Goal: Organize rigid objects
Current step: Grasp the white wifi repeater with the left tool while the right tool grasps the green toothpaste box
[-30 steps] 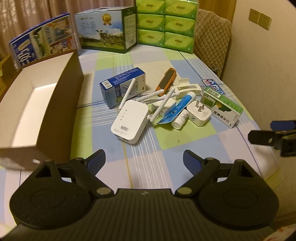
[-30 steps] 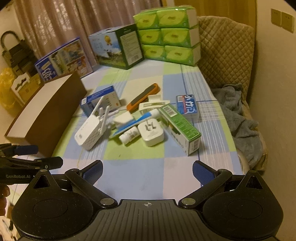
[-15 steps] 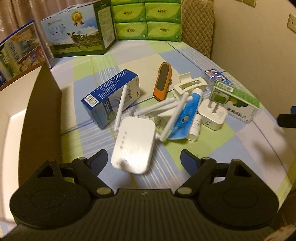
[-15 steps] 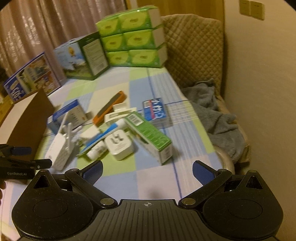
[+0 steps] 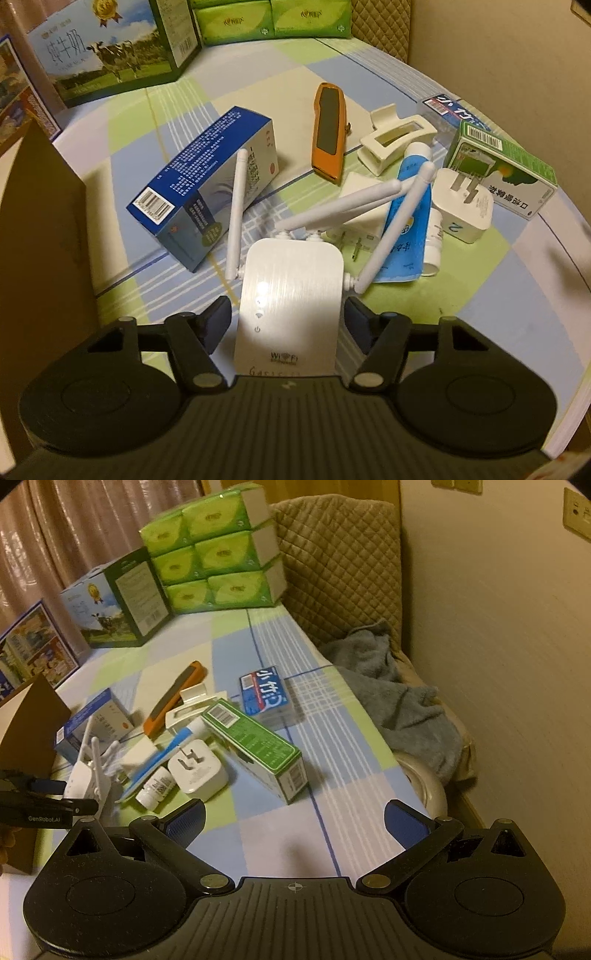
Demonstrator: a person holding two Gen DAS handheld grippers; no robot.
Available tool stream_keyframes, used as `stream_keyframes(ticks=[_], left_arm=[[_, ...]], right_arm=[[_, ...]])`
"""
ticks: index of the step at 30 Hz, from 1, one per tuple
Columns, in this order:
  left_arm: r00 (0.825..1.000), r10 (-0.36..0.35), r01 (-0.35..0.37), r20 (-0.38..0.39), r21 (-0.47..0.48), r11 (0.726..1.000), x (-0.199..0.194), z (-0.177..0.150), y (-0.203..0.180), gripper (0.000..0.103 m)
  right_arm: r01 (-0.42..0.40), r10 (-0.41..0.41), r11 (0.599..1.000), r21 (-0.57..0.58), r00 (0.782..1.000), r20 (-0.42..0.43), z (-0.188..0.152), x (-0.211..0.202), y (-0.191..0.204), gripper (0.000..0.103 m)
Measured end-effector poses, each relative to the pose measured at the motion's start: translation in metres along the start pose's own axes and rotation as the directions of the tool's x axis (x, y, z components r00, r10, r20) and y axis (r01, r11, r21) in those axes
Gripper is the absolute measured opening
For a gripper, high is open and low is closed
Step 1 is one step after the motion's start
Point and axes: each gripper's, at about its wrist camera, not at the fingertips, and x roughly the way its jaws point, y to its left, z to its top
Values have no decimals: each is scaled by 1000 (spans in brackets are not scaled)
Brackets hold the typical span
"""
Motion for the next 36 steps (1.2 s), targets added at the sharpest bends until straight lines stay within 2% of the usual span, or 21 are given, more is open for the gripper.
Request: stream_keyframes(ticks=[2,9,12,17,18,19,22,25,28,33,36], left_arm=[[1000,-14,14,-1,-1,1000,3,0,1,55],[999,-26,25,47,15,1000,-1,-6,-2,52],[998,-7,7,62,4,1000,-6,-13,-5,51],[998,18,-14,67,-65,998,-18,-28,-6,51],[997,28,-23,72,-80,997,-22,-31,-6,51],[996,41,-33,78,-95,995,-27,-33,-7,51],[993,68,-52,96,-158,986,-44,-38,-12,51],[990,91,-67,105,-208,976,-56,-43,-18,51],[989,128,-107,76,-242,964,-53,-48,-26,51],[987,154,-136,44,-279,951,-54,-63,-38,51],[987,158,-149,10,-279,949,-50,-61,-39,51]], right_arm=[[7,-7,1000,5,1000,0,0,0,0,101],[16,-16,1000,-7,1000,2,0,4,4,101],[-4,4,1000,-31,1000,10,1,9,7,101],[-39,41,993,-112,999,18,10,19,11,100],[-49,53,990,-135,998,20,13,22,12,99],[-61,65,985,-160,998,21,16,24,13,94],[-108,115,962,-252,993,13,28,34,16,81],[-149,156,928,-341,988,-6,39,46,20,74],[-189,185,881,-435,981,-51,48,62,26,64],[-224,191,810,-542,975,-118,52,81,31,63],[-249,203,788,-563,968,-144,54,87,31,63]])
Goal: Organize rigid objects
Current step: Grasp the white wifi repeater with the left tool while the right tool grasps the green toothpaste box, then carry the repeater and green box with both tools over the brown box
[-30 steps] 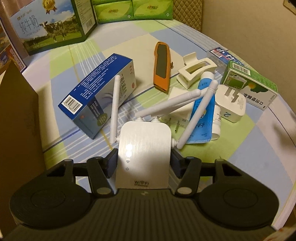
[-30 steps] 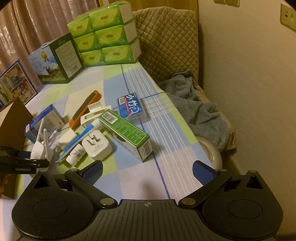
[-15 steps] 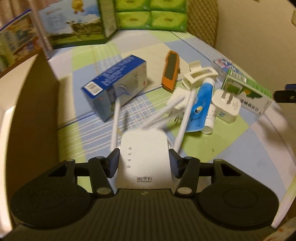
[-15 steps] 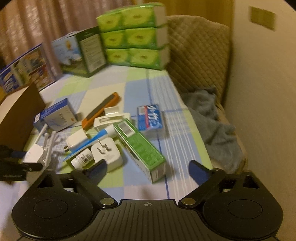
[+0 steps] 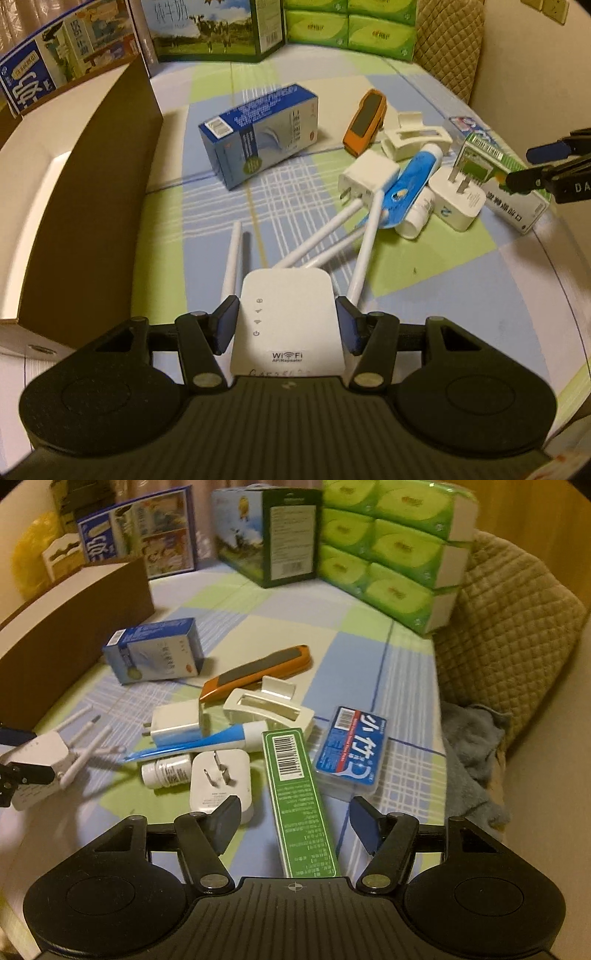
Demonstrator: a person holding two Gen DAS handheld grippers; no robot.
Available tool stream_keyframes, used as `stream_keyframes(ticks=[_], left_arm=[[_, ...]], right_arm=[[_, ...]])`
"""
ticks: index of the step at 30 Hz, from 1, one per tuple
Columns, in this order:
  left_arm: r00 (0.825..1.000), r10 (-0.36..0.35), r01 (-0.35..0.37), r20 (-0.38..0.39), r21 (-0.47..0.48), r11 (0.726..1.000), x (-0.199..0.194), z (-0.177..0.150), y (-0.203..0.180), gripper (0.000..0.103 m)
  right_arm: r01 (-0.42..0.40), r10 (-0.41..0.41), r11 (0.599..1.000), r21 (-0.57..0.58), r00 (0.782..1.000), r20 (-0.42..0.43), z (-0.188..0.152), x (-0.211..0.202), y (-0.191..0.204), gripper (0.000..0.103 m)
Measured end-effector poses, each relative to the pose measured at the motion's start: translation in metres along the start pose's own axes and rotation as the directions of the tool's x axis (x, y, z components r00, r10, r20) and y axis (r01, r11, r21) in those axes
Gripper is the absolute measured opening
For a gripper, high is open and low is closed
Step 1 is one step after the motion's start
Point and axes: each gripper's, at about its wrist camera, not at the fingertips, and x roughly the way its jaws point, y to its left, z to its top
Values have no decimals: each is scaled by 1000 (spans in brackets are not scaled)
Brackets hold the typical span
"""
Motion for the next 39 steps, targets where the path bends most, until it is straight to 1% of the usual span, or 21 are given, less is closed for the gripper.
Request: stream_keyframes(ticks=[4,8,13,18,24,26,29,33,34,35,39], left_arm=[[999,28,-28,-22,10,1000,5,0,-3,53],[998,41,-41,-48,13,999,12,4,-3,54],[998,56,-56,-41,0,998,12,6,-2,54],[997,78,-78,2,-17,997,2,6,-2,54],[993,94,-90,70,-56,994,-24,9,-1,54],[990,106,-100,93,-67,993,-33,10,-1,54],[984,124,-114,128,-83,990,-47,11,0,54],[975,149,-133,166,-100,986,-66,12,1,54],[972,156,-140,175,-104,985,-71,12,2,54],[970,163,-145,182,-107,984,-74,12,2,54],[962,177,-156,207,-113,981,-86,10,8,54]], right_arm=[[-24,24,1000,-8,1000,2,1,2,-3,63],[-35,35,999,-4,999,4,1,1,-6,63],[-43,43,999,9,999,3,-1,-1,-12,63],[-53,53,999,12,999,7,1,-2,-15,63],[-56,56,998,-8,998,3,7,4,-13,62],[-62,62,998,-20,998,-3,9,7,-13,54],[-66,65,997,-34,997,-28,11,15,-12,43],[-60,57,997,-46,996,-64,9,28,-11,35],[-60,57,997,-46,995,-80,8,32,-11,29],[-66,62,997,-47,994,-88,7,35,-11,27],[-33,28,997,-65,997,-77,3,32,-6,27]])
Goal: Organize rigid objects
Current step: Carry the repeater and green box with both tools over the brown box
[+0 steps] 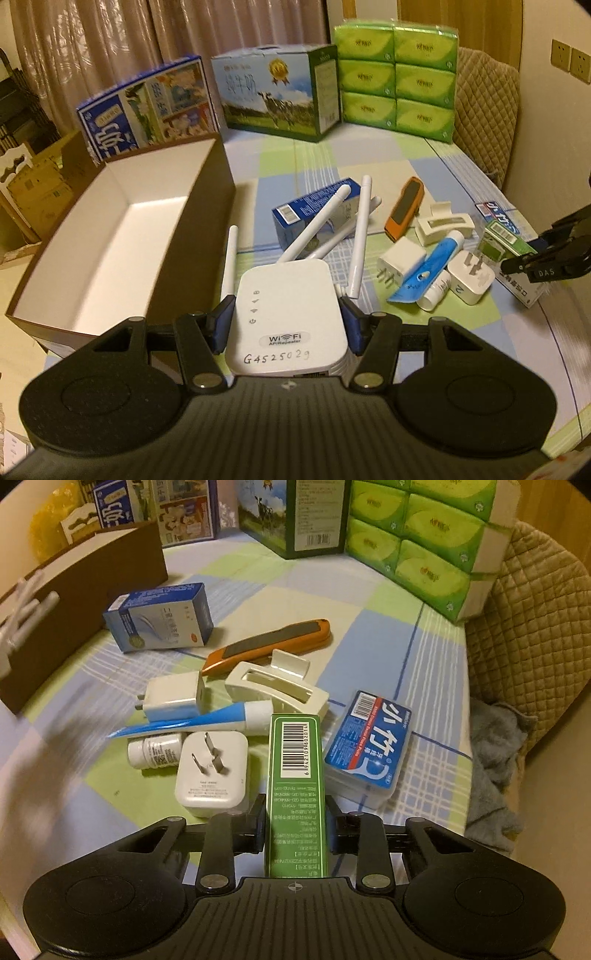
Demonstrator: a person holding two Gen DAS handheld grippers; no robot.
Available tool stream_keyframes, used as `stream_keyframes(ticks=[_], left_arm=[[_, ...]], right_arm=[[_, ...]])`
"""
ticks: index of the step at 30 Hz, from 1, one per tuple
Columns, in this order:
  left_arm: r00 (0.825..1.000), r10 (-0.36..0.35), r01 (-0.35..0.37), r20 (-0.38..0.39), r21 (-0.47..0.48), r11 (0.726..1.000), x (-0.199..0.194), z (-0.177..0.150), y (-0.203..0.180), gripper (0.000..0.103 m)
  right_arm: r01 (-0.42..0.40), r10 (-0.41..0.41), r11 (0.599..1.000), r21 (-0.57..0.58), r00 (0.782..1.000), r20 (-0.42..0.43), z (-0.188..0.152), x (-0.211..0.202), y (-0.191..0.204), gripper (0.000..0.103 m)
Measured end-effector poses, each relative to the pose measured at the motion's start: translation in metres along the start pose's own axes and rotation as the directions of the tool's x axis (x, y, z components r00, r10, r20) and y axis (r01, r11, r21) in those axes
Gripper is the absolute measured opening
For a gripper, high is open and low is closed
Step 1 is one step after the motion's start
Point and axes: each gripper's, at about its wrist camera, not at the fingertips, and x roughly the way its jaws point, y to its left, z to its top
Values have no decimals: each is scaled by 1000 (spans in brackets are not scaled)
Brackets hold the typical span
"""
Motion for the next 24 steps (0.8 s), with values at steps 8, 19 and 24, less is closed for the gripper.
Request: stream_keyframes(ticks=[8,19,24], left_arm=[[997,-24,25,69,-4,1000,-17,6,24,54],[989,-59,58,136,14,998,-23,20,113,54],[988,-49,46,149,20,999,-18,23,166,54]], right_arm=[[-29,18,993,112,995,100,14,-49,19,26],[-201,159,968,148,953,256,80,-91,135,26],[-299,247,943,147,923,297,126,-84,197,26]])
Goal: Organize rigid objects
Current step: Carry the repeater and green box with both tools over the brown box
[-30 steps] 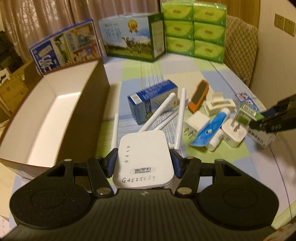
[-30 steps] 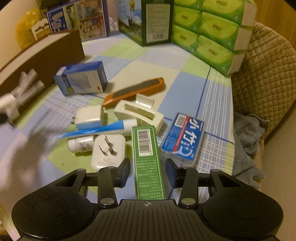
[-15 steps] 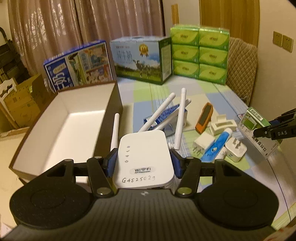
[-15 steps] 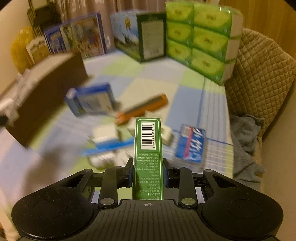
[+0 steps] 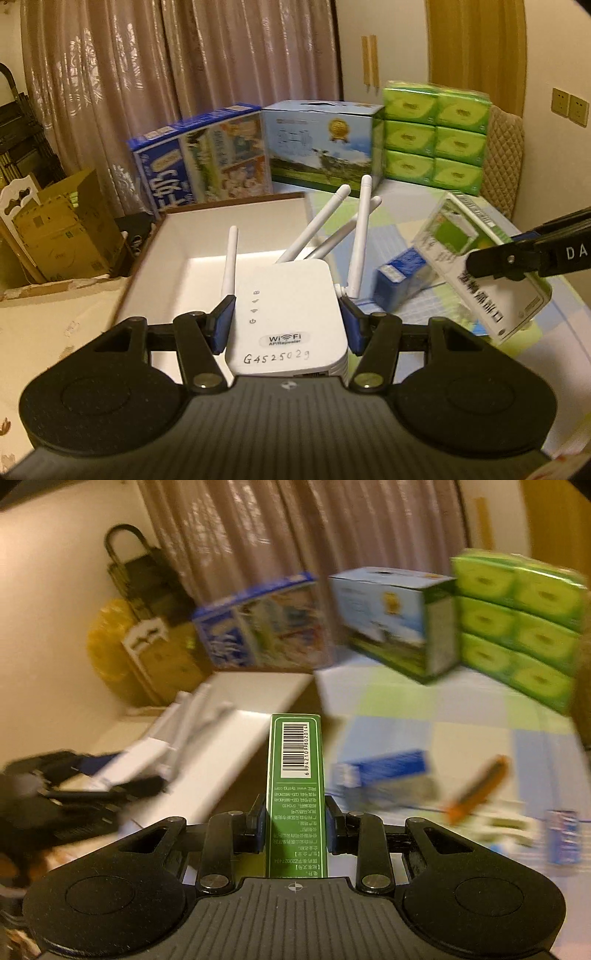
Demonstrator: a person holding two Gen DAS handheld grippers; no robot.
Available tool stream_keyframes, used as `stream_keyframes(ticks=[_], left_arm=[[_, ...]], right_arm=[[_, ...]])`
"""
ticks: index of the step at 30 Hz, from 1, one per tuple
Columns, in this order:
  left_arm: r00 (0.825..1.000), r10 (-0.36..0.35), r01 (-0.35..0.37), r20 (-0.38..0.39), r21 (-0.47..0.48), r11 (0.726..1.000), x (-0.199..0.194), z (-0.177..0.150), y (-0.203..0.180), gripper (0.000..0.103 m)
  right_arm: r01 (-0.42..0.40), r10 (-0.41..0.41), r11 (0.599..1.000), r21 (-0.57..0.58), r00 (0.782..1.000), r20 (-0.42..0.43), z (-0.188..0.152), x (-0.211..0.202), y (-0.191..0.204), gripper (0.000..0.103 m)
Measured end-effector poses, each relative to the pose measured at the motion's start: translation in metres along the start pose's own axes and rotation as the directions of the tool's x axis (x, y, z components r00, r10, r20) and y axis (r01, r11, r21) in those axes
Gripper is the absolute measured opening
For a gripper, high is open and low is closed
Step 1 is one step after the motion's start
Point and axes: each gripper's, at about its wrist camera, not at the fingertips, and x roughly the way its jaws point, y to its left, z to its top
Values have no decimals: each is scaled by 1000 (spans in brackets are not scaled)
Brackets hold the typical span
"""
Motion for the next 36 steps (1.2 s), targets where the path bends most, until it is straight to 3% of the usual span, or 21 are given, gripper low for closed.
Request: stream_keyframes(ticks=[8,13,21,36], left_arm=[[999,9,-9,-31,-20,1000,25,-7,74,54],[997,0,-3,-74,-32,999,50,-19,104,54],[989,-58,51,-137,-54,997,87,-34,119,54],[963,-139,123,-231,-85,989,132,-38,122,53]], right_arm=[[-35,36,998,46,999,-32,22,74,83,26],[-2,6,998,69,998,-58,22,107,108,26],[103,-91,992,79,985,-148,14,160,114,26],[220,-202,974,53,951,-234,6,197,113,27]])
